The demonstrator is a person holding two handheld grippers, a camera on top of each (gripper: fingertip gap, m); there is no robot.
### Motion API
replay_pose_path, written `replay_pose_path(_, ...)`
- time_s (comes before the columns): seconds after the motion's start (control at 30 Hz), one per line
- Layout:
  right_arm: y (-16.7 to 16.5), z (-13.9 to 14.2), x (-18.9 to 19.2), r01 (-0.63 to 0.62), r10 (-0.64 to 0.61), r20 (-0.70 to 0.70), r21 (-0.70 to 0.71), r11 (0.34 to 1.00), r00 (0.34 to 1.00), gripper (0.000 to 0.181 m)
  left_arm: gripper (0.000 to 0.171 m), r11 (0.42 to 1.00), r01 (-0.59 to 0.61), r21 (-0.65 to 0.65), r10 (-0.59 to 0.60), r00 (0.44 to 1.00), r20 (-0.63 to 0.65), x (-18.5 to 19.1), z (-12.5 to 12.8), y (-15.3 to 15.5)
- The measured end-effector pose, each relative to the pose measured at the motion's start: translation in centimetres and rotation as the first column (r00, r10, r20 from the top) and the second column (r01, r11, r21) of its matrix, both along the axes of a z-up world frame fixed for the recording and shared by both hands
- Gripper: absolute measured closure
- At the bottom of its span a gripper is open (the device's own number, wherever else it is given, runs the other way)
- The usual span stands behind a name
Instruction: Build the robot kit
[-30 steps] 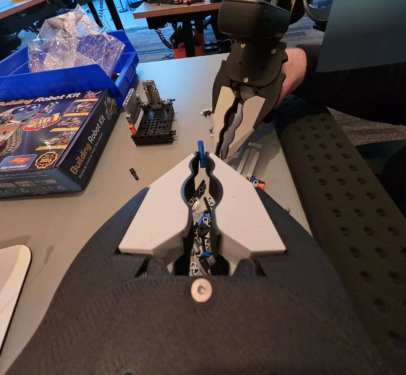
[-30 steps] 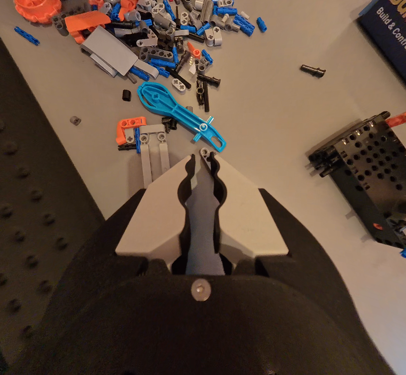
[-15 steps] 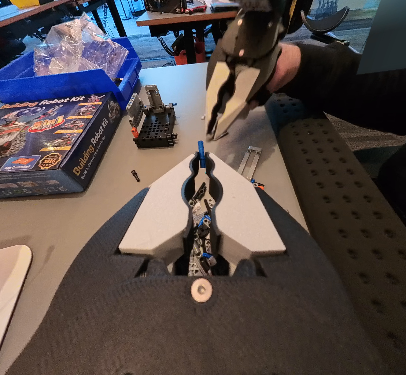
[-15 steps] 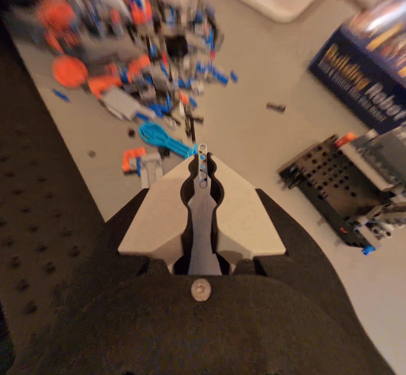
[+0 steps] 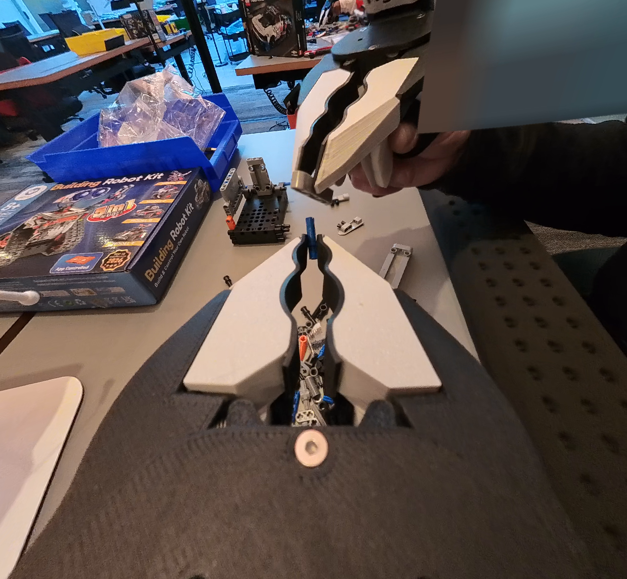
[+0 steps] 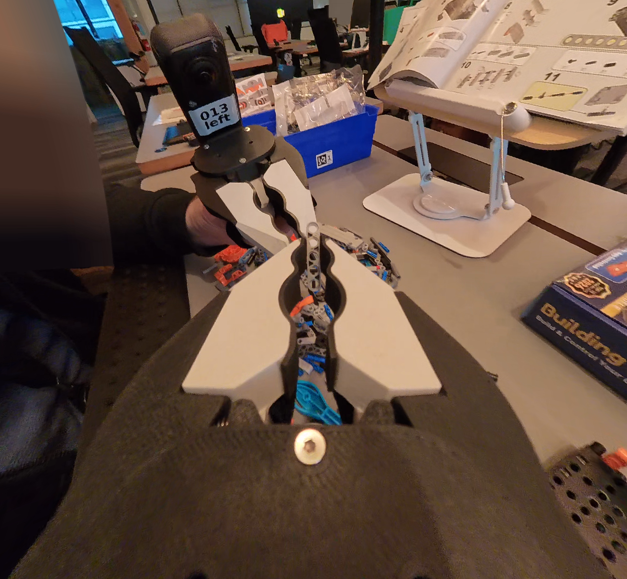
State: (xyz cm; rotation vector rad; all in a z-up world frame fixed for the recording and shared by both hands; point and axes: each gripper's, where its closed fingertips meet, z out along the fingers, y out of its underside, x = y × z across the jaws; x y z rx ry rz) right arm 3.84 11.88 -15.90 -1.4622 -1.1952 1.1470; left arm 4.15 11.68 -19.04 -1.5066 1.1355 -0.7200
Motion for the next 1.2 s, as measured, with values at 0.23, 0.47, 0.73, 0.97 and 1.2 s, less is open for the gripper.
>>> replay_pose_path(0.23, -0.1, 0.3, -1.0, -0.029, 0.027, -0.057, -0.047, 0.998, 0.998, 0.177, 0.17, 1.0, -0.011, 0.01, 0.011, 1.0, 0.002, -0.3, 0.3, 0.1)
replay_pose_path(0.47, -0.1, 0.1, -0.8, -0.068, 0.055, -0.112, -0.116, 0.991, 0.992, 0.177, 0.17, 1.0, -0.021, 0.016, 0.021, 1.0, 0.009, -0.4, 0.5, 0.2)
replay_pose_path(0.73, 0.3, -0.2, 0.0, -0.033, 0.028, -0.073, -0.07, 0.997, 0.997, 0.177, 0.17, 0.999, -0.034, 0.031, 0.033, 0.999, 0.01, -0.7, 0.8, 0.3)
replay_pose_path(0.97, 0.0, -1.0, -0.1, -0.049, 0.047, -0.039, -0.067, 0.997, 0.998, 0.177, 0.17, 0.999, -0.03, 0.04, 0.029, 0.999, 0.025, -0.7, 1.2, 0.1)
replay_pose_path(1.2, -0.1, -1.0, -0.3, -0.057, 0.053, -0.05, -0.083, 0.995, 0.997, 0.177, 0.17, 0.997, -0.037, 0.068, 0.036, 0.999, 0.013, -0.8, 1.4, 0.0)
